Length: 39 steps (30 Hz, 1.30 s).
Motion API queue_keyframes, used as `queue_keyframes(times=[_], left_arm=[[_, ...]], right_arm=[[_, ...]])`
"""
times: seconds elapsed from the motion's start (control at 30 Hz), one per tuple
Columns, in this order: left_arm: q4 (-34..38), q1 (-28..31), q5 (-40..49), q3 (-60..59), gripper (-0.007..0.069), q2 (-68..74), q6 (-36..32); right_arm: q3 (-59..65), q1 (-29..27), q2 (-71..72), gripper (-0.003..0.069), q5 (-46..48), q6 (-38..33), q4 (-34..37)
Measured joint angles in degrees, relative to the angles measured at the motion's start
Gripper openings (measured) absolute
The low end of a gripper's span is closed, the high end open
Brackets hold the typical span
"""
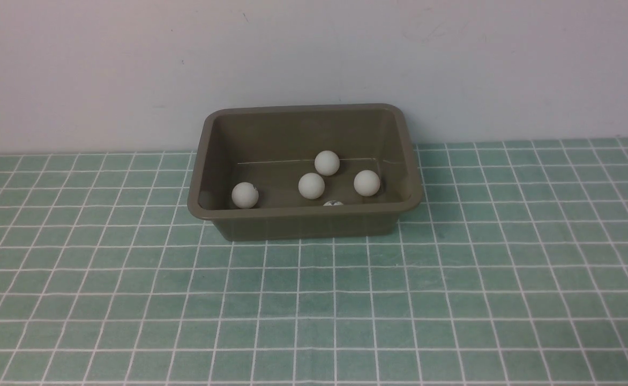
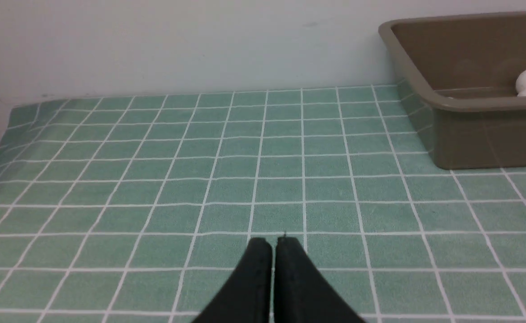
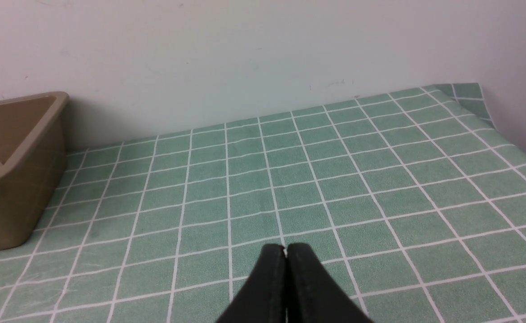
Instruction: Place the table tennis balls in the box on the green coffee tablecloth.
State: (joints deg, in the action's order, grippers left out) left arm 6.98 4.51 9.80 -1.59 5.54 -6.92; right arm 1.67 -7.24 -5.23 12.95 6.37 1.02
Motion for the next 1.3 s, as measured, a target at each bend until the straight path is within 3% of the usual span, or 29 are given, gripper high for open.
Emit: queue_keyframes(times=[1.3], left_arm=[[-2.4,0.0,2.1,0.0,-0.0004,0.0,0.6]], right_arm=[[0.0,0.0,0.0,-0.0010,1.4,0.0,0.0]])
